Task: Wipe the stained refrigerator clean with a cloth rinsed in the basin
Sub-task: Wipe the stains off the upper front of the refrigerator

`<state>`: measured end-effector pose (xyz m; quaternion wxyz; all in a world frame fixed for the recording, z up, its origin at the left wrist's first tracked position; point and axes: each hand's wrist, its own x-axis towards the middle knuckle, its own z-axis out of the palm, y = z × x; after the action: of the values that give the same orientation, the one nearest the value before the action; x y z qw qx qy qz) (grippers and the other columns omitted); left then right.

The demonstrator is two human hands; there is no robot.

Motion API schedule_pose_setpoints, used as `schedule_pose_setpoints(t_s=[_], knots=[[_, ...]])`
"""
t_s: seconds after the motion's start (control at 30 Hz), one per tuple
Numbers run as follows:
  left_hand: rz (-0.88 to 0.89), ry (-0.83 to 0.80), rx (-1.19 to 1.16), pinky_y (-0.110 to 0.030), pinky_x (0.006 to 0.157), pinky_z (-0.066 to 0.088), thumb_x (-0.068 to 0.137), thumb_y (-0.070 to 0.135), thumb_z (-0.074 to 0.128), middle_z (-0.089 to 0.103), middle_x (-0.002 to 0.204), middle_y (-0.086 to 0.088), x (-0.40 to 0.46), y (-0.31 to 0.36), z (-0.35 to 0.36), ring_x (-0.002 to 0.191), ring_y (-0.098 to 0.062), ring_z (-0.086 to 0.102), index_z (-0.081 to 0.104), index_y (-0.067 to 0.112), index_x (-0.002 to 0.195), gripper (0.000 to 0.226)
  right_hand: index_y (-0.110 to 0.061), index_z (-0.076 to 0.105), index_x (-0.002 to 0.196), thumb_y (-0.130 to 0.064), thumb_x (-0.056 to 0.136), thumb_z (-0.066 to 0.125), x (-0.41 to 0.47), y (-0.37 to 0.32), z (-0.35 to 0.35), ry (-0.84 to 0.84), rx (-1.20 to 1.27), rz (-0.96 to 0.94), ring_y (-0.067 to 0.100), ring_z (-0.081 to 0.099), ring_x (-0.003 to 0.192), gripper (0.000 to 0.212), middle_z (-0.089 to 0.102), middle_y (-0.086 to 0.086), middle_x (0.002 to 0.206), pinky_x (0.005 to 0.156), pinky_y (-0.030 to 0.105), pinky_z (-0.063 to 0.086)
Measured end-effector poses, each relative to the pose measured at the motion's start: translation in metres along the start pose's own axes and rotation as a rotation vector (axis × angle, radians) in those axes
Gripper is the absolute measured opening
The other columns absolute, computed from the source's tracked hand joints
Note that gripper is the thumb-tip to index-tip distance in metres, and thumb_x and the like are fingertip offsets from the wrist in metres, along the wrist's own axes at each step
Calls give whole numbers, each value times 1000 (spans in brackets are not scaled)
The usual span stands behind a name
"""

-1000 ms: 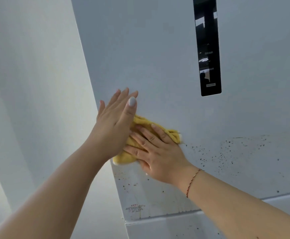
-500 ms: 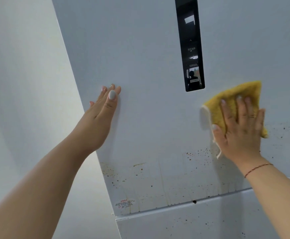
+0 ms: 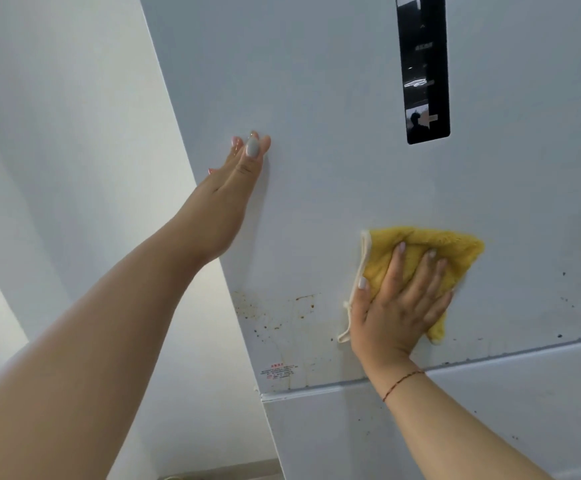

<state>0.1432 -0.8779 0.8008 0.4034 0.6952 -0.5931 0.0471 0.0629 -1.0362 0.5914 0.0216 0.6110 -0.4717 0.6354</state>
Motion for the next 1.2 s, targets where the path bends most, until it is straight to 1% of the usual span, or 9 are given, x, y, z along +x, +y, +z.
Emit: schedule_pose_setpoints(t_s=[0.13,0.3,0.43,0.53,0.67,0.8,0.9,1.0,1.2], knots=[[24,-4,-9,-35,122,-1,96,59,10,12,158,23,-3,0,-2,143,9,0,23,34,152,62,-20,30,148,-43,91,42,-30,-37,11,-25,30,-312,40,15,144,62,20,19,154,112,65,12],[32,1,-6,-36,122,-2,98,56,11,13,159,21,-1,-3,-1,144,8,1,22,29,153,62,-29,37,146,-41,92,51,-48,-72,17,-83,78,-679,31,18,146,57,24,7,156,115,59,9],[49,10,-16,-34,121,-7,99,55,11,9,160,20,2,-10,3,143,9,-4,19,28,153,61,-32,36,147,-46,92,51,-52,-70,21,-152,64,-934,25,17,147,58,26,3,157,118,54,3],[106,36,85,-33,119,-13,101,52,10,1,161,15,3,-15,11,144,4,-11,17,26,154,60,-33,34,148,-53,94,44,-50,-57,20,-226,4,-1141,23,13,148,58,25,2,158,119,52,1],[162,97,292,-39,118,-16,101,51,10,-8,162,7,5,-19,25,146,-7,-18,14,25,154,58,-33,31,149,-46,97,45,-42,-35,18,-245,-78,-1316,22,16,147,55,26,1,157,120,48,2],[158,158,457,-44,118,-15,99,57,11,-14,162,4,7,-21,37,145,-12,-24,8,28,154,62,-33,30,149,-44,101,40,-30,-15,14,-227,-100,-1391,21,16,147,50,24,-1,158,120,46,5],[138,183,532,-45,118,-15,98,58,11,-15,161,2,8,-19,41,145,-14,-25,5,27,154,65,-34,33,148,-45,100,42,-16,2,10,-185,-78,-1385,18,22,146,50,29,-1,156,119,45,14],[114,213,602,-47,118,-13,97,59,14,-16,162,-1,8,-17,46,145,-17,-24,4,26,155,67,-35,37,146,-47,98,46,3,22,2,-125,-64,-1311,17,29,143,50,34,-2,154,115,45,21],[96,270,751,-55,118,-6,97,58,24,-15,161,-11,13,-16,57,147,-27,-21,1,18,155,74,-36,35,146,-53,93,47,38,78,-14,-35,-147,-1049,25,25,144,57,28,3,155,117,53,16]])
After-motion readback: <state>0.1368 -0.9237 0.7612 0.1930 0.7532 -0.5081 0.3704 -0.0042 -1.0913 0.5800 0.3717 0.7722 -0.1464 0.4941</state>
